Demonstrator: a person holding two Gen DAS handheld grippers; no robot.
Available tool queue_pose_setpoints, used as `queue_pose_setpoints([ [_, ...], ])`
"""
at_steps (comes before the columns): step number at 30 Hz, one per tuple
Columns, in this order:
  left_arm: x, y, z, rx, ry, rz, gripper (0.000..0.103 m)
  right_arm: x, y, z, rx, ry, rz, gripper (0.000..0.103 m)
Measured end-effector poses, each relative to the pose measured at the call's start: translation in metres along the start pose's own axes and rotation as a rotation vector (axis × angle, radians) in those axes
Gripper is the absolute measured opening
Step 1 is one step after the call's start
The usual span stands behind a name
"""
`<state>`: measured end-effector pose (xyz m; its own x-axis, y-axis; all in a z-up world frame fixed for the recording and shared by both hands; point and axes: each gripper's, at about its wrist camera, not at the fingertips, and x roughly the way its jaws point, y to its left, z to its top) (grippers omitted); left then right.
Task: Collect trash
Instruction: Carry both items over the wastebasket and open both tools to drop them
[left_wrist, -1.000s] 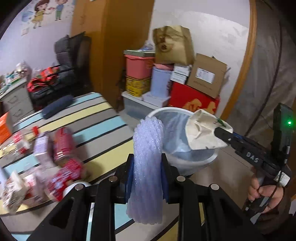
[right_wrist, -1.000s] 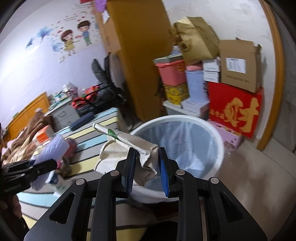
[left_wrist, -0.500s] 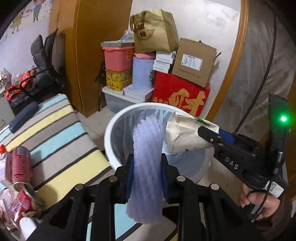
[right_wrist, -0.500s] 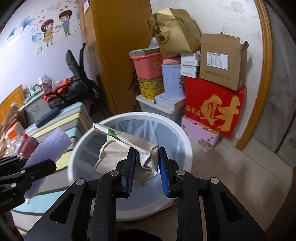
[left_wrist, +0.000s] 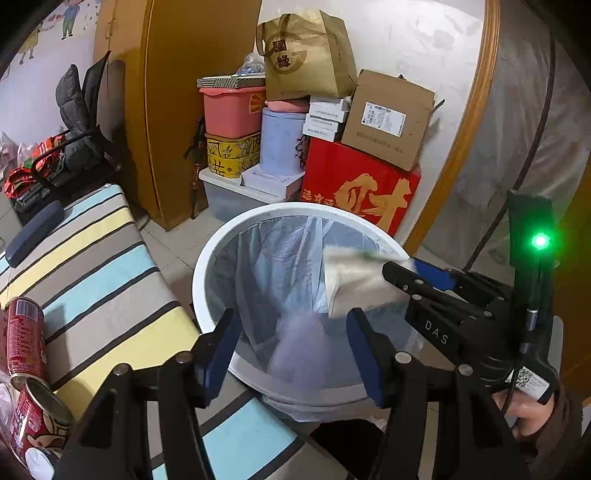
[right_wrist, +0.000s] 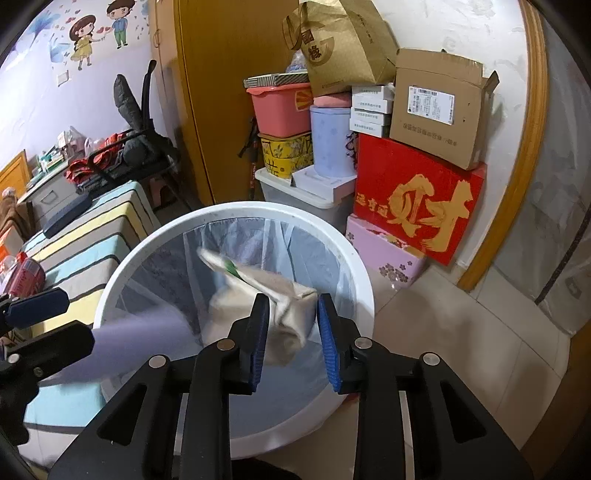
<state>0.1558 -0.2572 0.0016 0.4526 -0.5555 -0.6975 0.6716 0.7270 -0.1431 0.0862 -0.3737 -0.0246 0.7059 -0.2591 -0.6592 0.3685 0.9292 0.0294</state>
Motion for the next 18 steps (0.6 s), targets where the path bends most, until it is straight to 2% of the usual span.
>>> queue_pose_setpoints([
  [1,-0.001,0.000,-0.001,0.004,-0.003,0.018,0.062,0.000,0.000,0.000,0.001,0.000,0.000,0.037],
  [3,-0.004,0.003,-0.002,-0.002,-0.004,0.026,0.063,-0.001,-0.001,0.000,0.011,-0.002,0.007,0.053],
  [5,-0.008,0.007,-0.003,-0.029,-0.012,0.016,0.064,-0.004,-0.001,0.000,0.015,-0.010,0.016,0.059],
  [9,-0.022,0.011,-0.009,-0.018,-0.038,0.051,0.065,-0.011,0.004,0.000,0.022,-0.028,0.020,0.059],
  [12,-0.036,0.016,-0.012,-0.042,-0.053,0.048,0.065,-0.016,0.009,-0.001,0.028,-0.041,0.031,0.059],
  [18,-0.062,0.029,-0.023,-0.063,-0.084,0.100,0.066,-0.029,0.024,-0.004,0.030,-0.070,0.071,0.059],
])
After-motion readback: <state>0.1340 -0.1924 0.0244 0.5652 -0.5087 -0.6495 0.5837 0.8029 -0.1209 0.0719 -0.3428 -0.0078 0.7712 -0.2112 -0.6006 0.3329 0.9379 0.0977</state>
